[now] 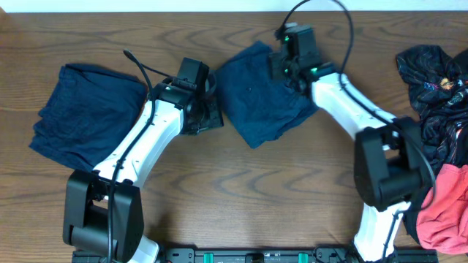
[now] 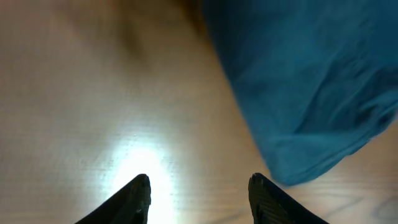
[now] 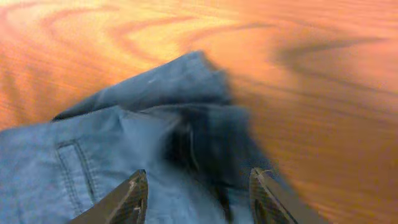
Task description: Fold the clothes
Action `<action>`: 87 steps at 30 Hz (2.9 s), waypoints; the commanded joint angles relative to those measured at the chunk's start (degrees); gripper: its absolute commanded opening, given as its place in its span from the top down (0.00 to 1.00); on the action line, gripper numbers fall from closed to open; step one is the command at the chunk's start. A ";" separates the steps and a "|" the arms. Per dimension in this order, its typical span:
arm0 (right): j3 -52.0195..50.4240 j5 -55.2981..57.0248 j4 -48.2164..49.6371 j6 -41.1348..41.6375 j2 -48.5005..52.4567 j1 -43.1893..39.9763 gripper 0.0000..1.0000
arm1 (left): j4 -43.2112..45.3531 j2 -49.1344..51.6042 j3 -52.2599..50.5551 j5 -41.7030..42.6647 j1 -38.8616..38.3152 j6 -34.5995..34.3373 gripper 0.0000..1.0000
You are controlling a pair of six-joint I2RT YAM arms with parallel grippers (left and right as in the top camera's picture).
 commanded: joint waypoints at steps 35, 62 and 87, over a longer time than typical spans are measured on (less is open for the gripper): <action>-23.15 -4.11 -4.96 0.50 -7.17 1.22 0.60 | 20.61 20.11 0.52 -12.81 4.15 12.68 0.49; -23.10 6.88 -3.87 -9.16 -25.55 -3.48 0.44 | 36.68 10.05 0.55 -15.37 0.28 20.41 0.22; -23.10 6.73 -23.43 -7.28 -37.03 -4.07 0.43 | 5.60 23.43 0.55 7.67 0.66 7.48 0.88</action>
